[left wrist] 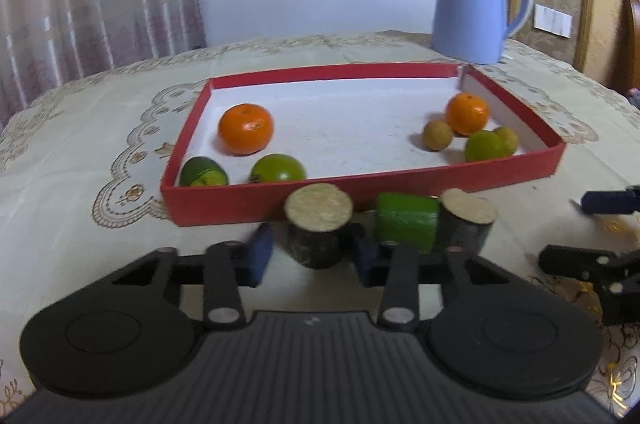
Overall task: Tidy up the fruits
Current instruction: 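Close the left tool on the dark wooden log block beside the tray, then carry the wooden block into the red tray and open the left tool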
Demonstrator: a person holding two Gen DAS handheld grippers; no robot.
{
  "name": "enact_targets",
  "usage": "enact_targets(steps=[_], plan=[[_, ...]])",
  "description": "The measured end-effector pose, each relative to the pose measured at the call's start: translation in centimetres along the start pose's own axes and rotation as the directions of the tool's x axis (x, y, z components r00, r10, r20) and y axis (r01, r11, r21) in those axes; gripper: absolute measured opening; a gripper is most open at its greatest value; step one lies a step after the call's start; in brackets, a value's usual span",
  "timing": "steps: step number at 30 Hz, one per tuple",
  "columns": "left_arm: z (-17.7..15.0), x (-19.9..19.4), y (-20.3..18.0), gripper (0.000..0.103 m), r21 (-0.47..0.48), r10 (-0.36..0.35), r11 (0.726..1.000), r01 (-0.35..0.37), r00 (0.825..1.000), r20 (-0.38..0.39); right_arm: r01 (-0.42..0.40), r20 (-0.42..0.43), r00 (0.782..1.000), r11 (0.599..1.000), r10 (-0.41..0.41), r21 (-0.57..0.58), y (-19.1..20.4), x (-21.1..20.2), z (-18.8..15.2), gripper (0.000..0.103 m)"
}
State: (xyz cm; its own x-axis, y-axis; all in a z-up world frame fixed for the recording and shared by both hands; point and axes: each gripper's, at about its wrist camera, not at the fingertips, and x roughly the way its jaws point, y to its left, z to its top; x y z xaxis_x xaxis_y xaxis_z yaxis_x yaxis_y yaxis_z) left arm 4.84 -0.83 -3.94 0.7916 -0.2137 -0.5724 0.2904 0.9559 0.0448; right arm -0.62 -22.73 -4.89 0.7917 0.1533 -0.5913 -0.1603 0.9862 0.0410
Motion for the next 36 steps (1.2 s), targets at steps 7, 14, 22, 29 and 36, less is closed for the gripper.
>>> enact_targets(steps=[7,14,22,29,36], plan=[[-0.1,-0.4,0.3,0.03,-0.017,0.006,1.0,-0.006,1.0,0.014,0.001,0.0,1.0,1.0,-0.001,0.0,0.0,0.0,0.0,0.088],[0.7,-2.0,1.0,0.03,-0.05,-0.027,0.998,0.029,0.999,0.032,0.001,0.0,1.0,1.0,-0.001,0.0,0.0,0.0,0.0,0.088],[5.7,-2.0,1.1,0.029,-0.032,-0.042,0.998,0.046,0.993,0.111,0.001,-0.001,1.0,1.0,-0.001,0.0,0.0,0.1,0.0,0.089],[8.3,2.5,0.8,0.023,-0.031,-0.008,0.999,0.011,0.997,0.073,0.002,-0.001,1.0,1.0,-0.002,0.0,0.0,0.1,0.0,0.09],[7.6,3.0,1.8,0.021,-0.055,-0.016,0.998,0.02,0.997,0.074,0.002,-0.001,1.0,1.0,-0.002,0.0,0.0,0.1,0.0,0.09]])
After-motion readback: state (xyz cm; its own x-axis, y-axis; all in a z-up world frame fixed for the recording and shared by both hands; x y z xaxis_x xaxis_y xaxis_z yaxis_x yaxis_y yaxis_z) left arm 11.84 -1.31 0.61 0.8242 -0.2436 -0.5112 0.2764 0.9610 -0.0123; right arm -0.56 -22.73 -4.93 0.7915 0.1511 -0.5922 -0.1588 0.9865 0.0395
